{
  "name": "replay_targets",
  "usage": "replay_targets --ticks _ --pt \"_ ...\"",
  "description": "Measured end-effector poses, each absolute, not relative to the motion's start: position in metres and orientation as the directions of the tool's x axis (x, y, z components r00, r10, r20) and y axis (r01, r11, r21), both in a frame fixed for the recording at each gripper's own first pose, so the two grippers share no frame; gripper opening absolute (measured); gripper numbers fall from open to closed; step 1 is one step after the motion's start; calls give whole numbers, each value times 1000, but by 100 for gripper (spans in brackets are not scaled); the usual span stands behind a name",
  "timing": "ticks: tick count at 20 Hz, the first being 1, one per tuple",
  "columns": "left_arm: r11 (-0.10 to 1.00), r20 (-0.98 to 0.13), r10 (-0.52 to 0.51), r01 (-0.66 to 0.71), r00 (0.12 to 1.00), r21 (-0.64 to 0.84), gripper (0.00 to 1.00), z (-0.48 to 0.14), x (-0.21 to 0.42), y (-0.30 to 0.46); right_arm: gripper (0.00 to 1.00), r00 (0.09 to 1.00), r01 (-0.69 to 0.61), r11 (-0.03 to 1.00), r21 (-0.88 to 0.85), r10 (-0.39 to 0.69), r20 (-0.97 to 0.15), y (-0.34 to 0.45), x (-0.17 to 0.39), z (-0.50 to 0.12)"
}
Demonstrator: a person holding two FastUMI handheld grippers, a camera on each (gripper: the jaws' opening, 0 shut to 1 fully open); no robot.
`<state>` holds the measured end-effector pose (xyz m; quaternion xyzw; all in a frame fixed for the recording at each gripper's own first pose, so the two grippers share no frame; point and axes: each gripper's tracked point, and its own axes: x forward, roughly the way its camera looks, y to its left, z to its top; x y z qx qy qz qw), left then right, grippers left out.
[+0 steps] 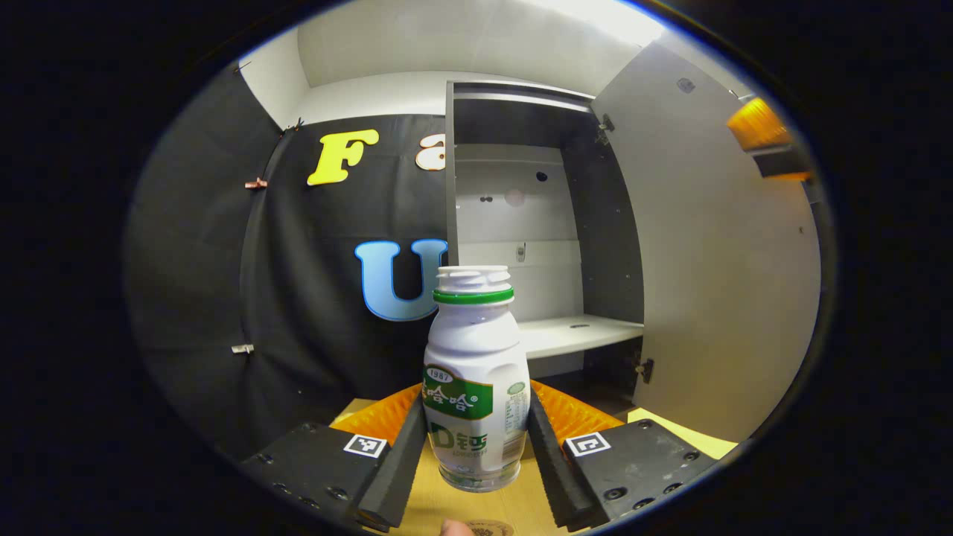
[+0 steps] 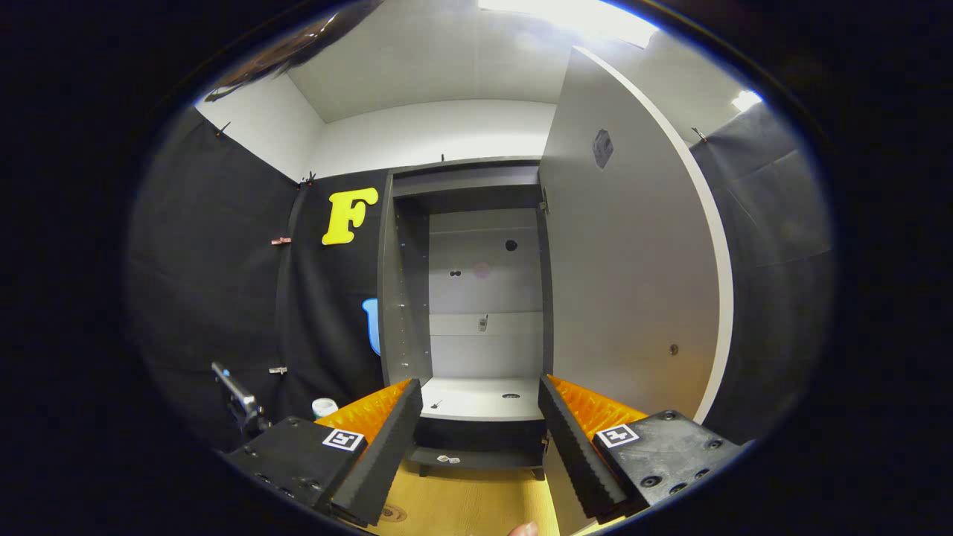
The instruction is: Open the cabinet door with the right hand, grasp the bottle in the cabinet with the left hand and place it on the coaster, then close the cabinet door with the right hand.
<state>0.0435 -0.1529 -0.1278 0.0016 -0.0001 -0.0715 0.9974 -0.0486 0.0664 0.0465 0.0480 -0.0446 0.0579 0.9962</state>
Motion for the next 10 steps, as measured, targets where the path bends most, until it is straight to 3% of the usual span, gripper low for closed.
replay_targets --ticks 10 --pt "990 -119 -142 143 983 5 73 -269 37 -141 97 995 -88 994 68 84 58 53 -29 44"
